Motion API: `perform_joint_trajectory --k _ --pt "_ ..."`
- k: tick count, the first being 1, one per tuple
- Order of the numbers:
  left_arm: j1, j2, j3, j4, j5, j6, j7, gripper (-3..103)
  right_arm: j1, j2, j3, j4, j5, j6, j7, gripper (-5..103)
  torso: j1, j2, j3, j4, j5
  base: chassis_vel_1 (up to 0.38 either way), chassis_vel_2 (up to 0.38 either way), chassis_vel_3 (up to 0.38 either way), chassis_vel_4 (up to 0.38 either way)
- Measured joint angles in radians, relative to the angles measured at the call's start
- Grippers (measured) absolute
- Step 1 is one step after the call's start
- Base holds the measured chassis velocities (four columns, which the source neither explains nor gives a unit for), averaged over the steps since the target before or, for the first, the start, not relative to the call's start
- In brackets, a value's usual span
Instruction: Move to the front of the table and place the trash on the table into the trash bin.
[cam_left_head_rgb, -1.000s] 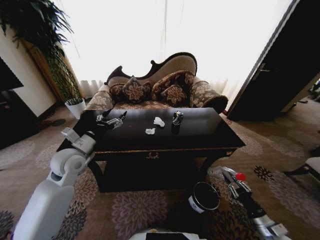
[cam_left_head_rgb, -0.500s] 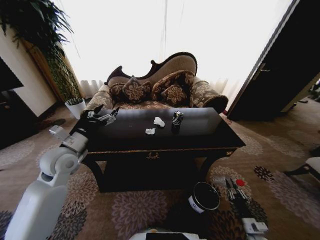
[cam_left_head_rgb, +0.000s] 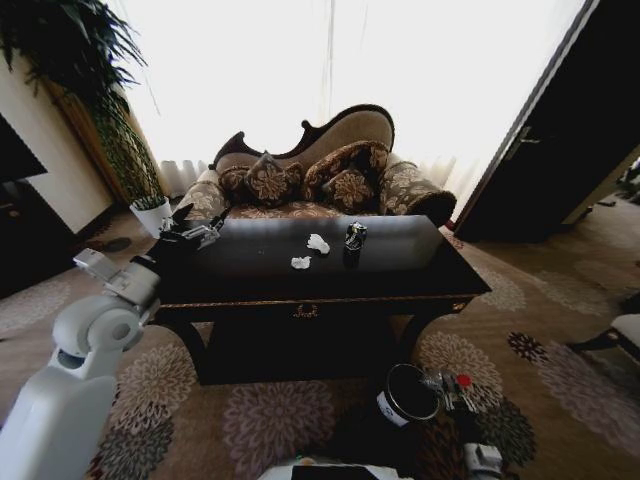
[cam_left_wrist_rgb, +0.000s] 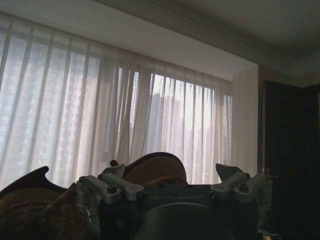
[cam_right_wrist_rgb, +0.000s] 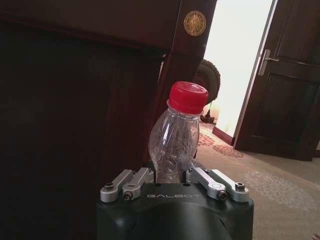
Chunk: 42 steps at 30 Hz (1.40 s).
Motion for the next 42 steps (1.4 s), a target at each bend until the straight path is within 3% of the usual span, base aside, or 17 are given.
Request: perform_joint_trajectory --k 22,24,27,32,35,39,40,42 --pt "-0.039 0.006 0.046 0.036 -0.002 0.0 0.0 100 0.016 0.043 -0.04 0.007 -0.022 0.003 0.047 20 0.0 0.0 0.0 0.0 0.0001 0.0 0.0 0.0 0.0" --pt "-0.041 0.006 0.049 0.036 -0.002 0.0 0.0 100 0.016 0.043 -0.04 0.007 -0.028 0.0 0.054 24 0.0 0.0 0.0 0.0 0.0001 0.0 0.0 0.0 0.0" --pt "-0.042 0.005 0.053 0.037 -0.004 0.0 0.0 100 0.018 0.041 -0.037 0.002 -0.039 -0.002 0.062 41 0.0 0.0 0.0 0.0 0.0002 0.0 0.0 0.0 0.0" --pt "-0.044 0.005 0.053 0.039 -0.006 0.0 0.0 100 0.016 0.03 -0.028 -0.002 -0.039 -0.003 0.064 51 0.0 0.0 0.0 0.0 0.0 0.0 0.0 0.0 0.0" --pt "-0.047 0.002 0.059 0.04 -0.006 0.0 -0.001 100 0.009 0.026 -0.026 0.009 -0.03 -0.005 0.065 68 0.0 0.0 0.0 0.0 0.0 0.0 0.0 0.0 0.0" --pt "-0.047 -0.003 0.064 0.038 -0.006 0.001 -0.001 100 0.005 0.032 -0.028 0.02 -0.026 -0.008 0.065 73 0.0 0.0 0.0 0.0 0.0001 0.0 0.0 0.0 0.0" --pt "-0.047 -0.003 0.064 0.037 -0.006 0.001 -0.001 100 0.004 0.035 -0.029 0.022 -0.027 -0.008 0.065 85 0.0 0.0 0.0 -0.0001 0.0001 0.0 0.0 0.0 0.0" --pt "-0.046 -0.003 0.064 0.036 -0.006 0.001 -0.001 100 0.003 0.037 -0.029 0.023 -0.028 -0.008 0.065 90 0.0 0.0 0.0 0.0 0.0001 0.0 0.0 0.0 0.0"
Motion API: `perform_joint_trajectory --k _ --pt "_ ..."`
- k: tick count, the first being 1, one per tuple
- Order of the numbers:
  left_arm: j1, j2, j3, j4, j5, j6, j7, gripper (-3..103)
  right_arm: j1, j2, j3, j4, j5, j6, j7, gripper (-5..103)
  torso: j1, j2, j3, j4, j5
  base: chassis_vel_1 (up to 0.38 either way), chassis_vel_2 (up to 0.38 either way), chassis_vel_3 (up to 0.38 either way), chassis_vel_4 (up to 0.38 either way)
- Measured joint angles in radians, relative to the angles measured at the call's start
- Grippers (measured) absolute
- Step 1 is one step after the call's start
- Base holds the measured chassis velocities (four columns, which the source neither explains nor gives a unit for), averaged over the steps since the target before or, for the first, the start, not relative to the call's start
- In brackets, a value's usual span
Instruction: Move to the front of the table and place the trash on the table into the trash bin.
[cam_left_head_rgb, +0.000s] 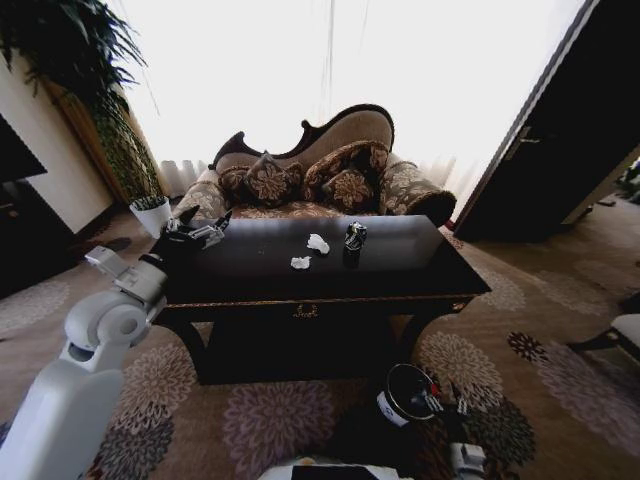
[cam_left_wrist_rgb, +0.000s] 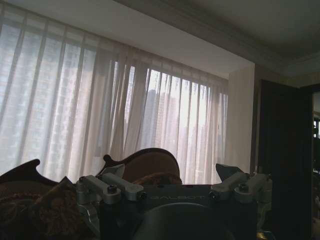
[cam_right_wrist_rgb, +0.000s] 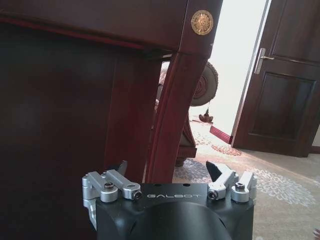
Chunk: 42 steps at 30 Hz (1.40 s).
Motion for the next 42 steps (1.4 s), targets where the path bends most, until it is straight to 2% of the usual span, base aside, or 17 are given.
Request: perform_joint_trajectory --k 1,2,9,13,19,23,28,30,31,36,37,42 --pt "0.001 0.001 -0.001 -0.001 0.0 0.0 0.0 100 -0.001 0.003 -0.001 0.002 -0.001 0.0 0.0 90 0.0 0.0 0.0 0.0 0.0 0.0 0.0 0.0 0.0" --pt "0.002 0.003 -0.004 -0.002 0.0 0.0 0.0 100 -0.002 0.004 -0.002 0.005 -0.001 0.0 0.0 98 0.0 0.0 0.0 0.0 0.0 0.0 0.0 0.0 0.0" --pt "0.002 0.007 -0.017 0.0 -0.004 0.0 0.0 100 -0.038 -0.002 0.002 0.078 0.033 -0.004 -0.001 100 0.0 0.0 0.0 0.0001 0.0 0.0 0.0 0.0 0.0" --pt "-0.009 0.001 -0.015 0.011 -0.001 0.003 -0.013 100 -0.086 -0.003 0.007 0.19 0.064 -0.01 -0.002 100 0.0 0.0 0.0 0.0001 0.0001 0.0 0.0 0.0 0.0" --pt "-0.037 -0.019 0.016 0.058 0.062 0.053 -0.067 100 -0.209 0.023 0.045 0.405 0.088 -0.02 0.02 100 0.0 0.0 0.0 -0.0001 -0.0002 0.0 0.0 0.0 0.0" --pt "-0.054 -0.021 0.021 0.066 0.062 0.056 -0.073 100 -0.274 0.028 0.06 0.497 0.095 -0.02 0.03 100 0.0 0.0 0.0 -0.0001 0.0002 0.0 0.0 0.0 0.0" --pt "-0.062 -0.021 0.013 0.069 0.054 0.054 -0.074 100 -0.351 0.024 0.075 0.668 0.154 -0.022 0.032 100 0.0 0.0 0.0 -0.0002 0.0 0.0 0.0 0.0 0.0" --pt "-0.042 -0.021 -0.009 0.051 0.047 0.045 -0.066 100 -0.386 0.015 0.088 0.816 0.198 -0.052 0.055 100 0.0 0.0 0.0 0.0 -0.0002 0.0 0.0 0.0 0.0" --pt "-0.042 -0.021 -0.009 0.051 0.047 0.045 -0.066 100 -0.386 0.015 0.088 0.816 0.198 -0.052 0.055 100 0.0 0.0 0.0 0.0 -0.0002 0.0 0.0 0.0 0.0" --pt "0.032 -0.048 -0.074 -0.019 0.051 0.042 -0.063 100 -0.406 -0.029 0.11 1.061 0.224 -0.135 0.108 100 0.0 0.0 0.0 0.0001 -0.0001 0.0 0.0 0.0 0.0" --pt "0.032 -0.048 -0.074 -0.019 0.051 0.042 -0.063 100 -0.406 -0.029 0.11 1.061 0.224 -0.135 0.108 100 0.0 0.0 0.0 0.0001 -0.0001 0.0 0.0 0.0 0.0" --pt "0.115 -0.068 -0.129 -0.057 0.076 0.037 -0.054 100 -0.394 -0.105 0.129 1.198 0.239 -0.226 0.148 100 0.0 0.0 0.0 0.0001 -0.0001 0.0 0.0 0.0 0.0"
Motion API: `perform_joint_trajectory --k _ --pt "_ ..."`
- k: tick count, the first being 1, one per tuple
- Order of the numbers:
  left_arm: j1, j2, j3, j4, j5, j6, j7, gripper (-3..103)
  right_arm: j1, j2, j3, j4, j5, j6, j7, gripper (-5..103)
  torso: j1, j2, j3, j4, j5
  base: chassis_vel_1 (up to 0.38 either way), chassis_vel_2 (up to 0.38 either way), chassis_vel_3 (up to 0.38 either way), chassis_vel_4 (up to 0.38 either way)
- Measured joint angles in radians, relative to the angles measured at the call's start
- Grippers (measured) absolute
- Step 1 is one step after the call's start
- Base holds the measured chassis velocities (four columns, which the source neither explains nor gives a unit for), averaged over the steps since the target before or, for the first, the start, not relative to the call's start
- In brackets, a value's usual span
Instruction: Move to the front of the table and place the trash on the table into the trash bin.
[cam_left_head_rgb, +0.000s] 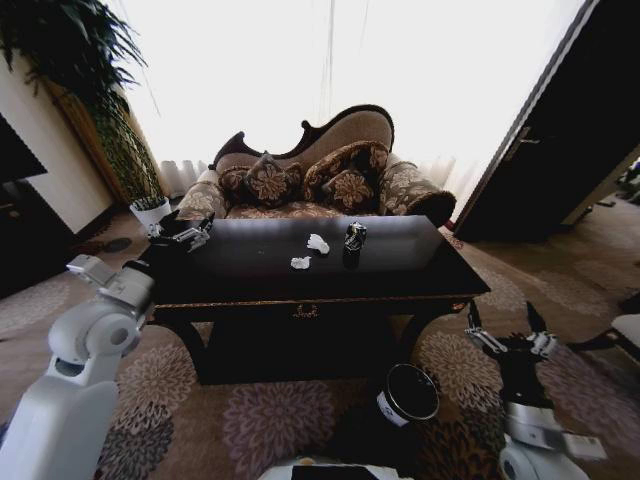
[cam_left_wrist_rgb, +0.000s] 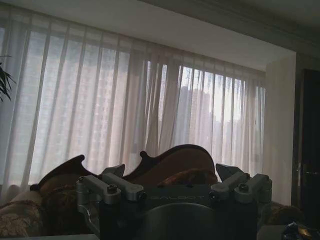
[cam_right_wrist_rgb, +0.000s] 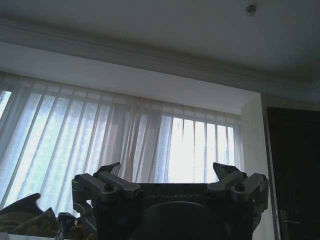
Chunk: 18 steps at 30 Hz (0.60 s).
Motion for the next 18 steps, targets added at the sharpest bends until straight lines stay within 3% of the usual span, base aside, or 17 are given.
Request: perform_joint_trajectory --k 5,8,9,12,18 --pt "0.072 -0.013 -0.034 -0.023 0.039 -0.016 0.027 100 0.009 -0.043 -0.03 0.059 0.03 -0.107 0.056 100 0.0 0.0 0.0 -0.0002 0.0002 0.0 0.0 0.0 0.0" --pt "0.159 -0.044 -0.048 -0.063 0.08 -0.024 0.043 100 0.037 -0.101 -0.086 0.123 0.072 -0.332 0.198 100 0.0 0.0 0.0 0.0 0.0 0.0 0.0 0.0 0.0" --pt "0.159 -0.044 -0.048 -0.063 0.08 -0.024 0.043 100 0.037 -0.101 -0.086 0.123 0.072 -0.332 0.198 100 0.0 0.0 0.0 0.0 0.0 0.0 0.0 0.0 0.0" --pt "0.207 -0.07 -0.053 -0.099 0.094 -0.025 0.05 100 0.064 -0.175 -0.113 0.137 0.105 -0.463 0.251 100 0.0 0.0 0.0 -0.0001 0.0002 0.0 0.0 0.0 0.0" --pt "0.272 -0.107 -0.078 -0.137 0.119 -0.026 0.055 100 0.123 -0.304 -0.14 0.087 0.186 -0.537 0.218 100 0.0 0.0 0.0 -0.0001 0.0005 0.0 0.0 0.0 0.0"
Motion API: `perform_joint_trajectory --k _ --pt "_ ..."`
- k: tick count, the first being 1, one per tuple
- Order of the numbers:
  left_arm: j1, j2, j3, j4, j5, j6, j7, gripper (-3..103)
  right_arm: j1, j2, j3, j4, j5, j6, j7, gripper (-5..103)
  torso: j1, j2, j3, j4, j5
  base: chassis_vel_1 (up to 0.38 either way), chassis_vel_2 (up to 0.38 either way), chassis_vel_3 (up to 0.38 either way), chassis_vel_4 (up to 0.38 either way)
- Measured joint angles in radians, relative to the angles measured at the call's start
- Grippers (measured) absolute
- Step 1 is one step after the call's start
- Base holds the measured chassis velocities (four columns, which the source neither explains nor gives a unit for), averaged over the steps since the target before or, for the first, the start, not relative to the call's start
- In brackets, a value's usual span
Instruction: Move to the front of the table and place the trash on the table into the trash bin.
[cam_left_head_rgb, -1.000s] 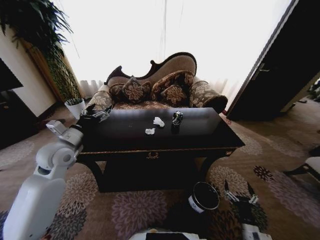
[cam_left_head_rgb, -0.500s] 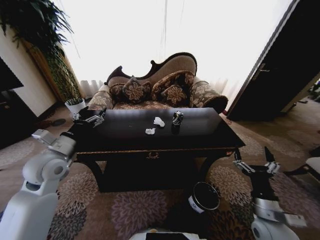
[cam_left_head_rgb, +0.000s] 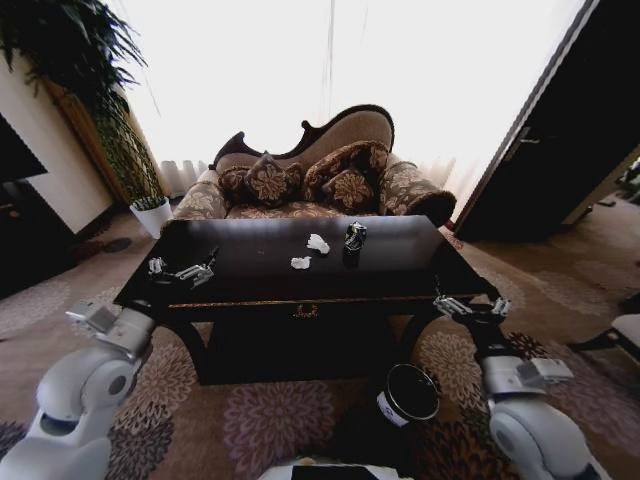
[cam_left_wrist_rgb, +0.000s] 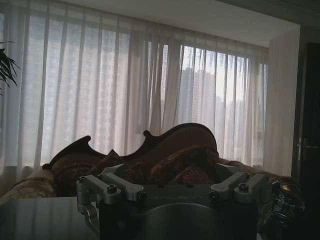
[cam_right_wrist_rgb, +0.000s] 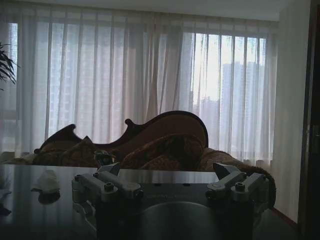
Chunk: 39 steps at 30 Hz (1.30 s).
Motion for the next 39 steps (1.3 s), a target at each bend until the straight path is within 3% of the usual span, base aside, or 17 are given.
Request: perform_joint_trajectory --k 6,10,17,28,31,32,34,39 --pt "0.05 -0.024 -0.037 -0.03 0.013 -0.006 0.005 100 0.118 -0.071 -0.061 -0.064 0.075 -0.002 -0.063 100 0.0 0.0 0.0 0.0001 -0.0005 0.0 0.0 0.0 0.0" --pt "0.066 -0.036 -0.053 -0.048 0.013 -0.006 0.007 100 0.191 -0.091 -0.111 -0.097 0.101 -0.015 -0.074 100 0.0 0.0 0.0 0.0 -0.0002 0.0 0.0 0.0 0.0" --pt "0.116 -0.074 -0.087 -0.088 0.031 -0.006 0.008 100 0.369 -0.131 -0.264 -0.241 0.227 -0.044 -0.077 100 0.0 0.0 0.0 0.0 -0.0002 0.0 0.0 0.0 0.0" --pt "0.159 -0.123 -0.118 -0.125 0.06 -0.006 0.013 100 0.591 -0.2 -0.415 -0.368 0.321 0.022 -0.147 100 0.0 0.0 0.0 -0.0002 -0.0005 0.0 0.0 0.0 0.0" --pt "0.171 -0.133 -0.133 -0.135 0.06 -0.006 0.014 100 0.642 -0.208 -0.471 -0.394 0.319 0.026 -0.149 100 0.0 0.0 0.0 -0.0003 -0.0006 0.0 0.0 0.0 0.0" --pt "0.186 -0.145 -0.154 -0.144 0.06 -0.008 0.015 100 0.706 -0.208 -0.555 -0.431 0.314 0.032 -0.148 100 0.0 0.0 0.0 -0.0004 0.0 0.0 0.0 0.0 0.0" --pt "0.202 -0.158 -0.178 -0.148 0.056 -0.008 0.014 100 0.771 -0.197 -0.625 -0.47 0.307 0.035 -0.143 100 0.0 0.0 0.0 0.0007 -0.0002 0.0 0.0 0.0 0.0" --pt "0.216 -0.164 -0.201 -0.149 0.047 -0.008 0.014 100 0.868 -0.155 -0.695 -0.554 0.296 0.035 -0.118 100 0.0 0.0 0.0 0.0002 -0.0005 0.0 0.0 0.0 0.0"
